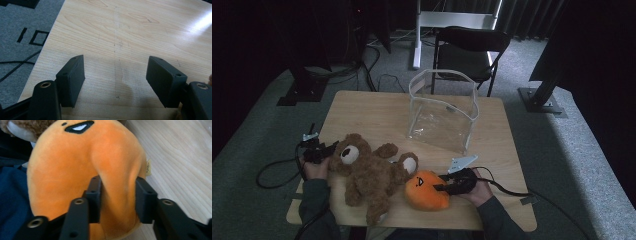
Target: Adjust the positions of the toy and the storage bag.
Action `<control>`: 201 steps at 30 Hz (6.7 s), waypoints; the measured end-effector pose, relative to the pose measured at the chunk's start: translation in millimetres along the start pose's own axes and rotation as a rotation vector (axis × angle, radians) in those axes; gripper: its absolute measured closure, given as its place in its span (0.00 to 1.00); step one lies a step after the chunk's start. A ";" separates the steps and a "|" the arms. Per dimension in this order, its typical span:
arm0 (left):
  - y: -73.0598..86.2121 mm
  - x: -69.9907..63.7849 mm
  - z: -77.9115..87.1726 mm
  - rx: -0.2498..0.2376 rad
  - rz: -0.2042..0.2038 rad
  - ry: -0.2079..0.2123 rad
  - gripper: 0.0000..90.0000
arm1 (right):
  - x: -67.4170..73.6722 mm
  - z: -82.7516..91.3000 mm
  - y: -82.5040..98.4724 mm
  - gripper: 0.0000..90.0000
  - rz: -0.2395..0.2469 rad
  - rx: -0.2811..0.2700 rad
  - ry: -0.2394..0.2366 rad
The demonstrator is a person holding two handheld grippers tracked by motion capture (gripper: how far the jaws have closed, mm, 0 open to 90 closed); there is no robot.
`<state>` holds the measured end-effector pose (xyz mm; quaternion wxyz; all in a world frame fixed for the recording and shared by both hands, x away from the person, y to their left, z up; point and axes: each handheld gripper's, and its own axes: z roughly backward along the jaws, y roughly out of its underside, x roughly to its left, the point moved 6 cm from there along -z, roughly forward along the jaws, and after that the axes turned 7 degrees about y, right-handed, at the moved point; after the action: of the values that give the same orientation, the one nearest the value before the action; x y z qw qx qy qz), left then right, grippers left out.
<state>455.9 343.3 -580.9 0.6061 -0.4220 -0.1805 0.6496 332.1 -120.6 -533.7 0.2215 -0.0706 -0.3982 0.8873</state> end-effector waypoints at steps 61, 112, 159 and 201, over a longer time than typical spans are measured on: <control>0.2 -0.2 0.1 0.000 -0.001 0.001 0.35 | -137.4 124.5 64.5 0.82 -0.317 -0.092 0.720; 0.3 0.0 0.3 0.002 -0.002 0.003 0.35 | -75.6 90.9 -0.3 0.45 -0.149 -0.191 0.474; 0.5 -0.2 0.4 0.003 -0.004 0.004 0.35 | -22.0 -5.1 -49.4 0.21 -0.056 -0.167 0.139; 0.5 0.3 0.8 0.003 -0.005 0.002 0.35 | 3.8 -45.3 -61.1 0.81 0.018 -0.112 0.093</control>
<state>454.9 343.7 -581.0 0.6085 -0.4215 -0.1801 0.6478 362.9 -52.6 -518.9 0.2274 -0.1276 -0.4361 0.8613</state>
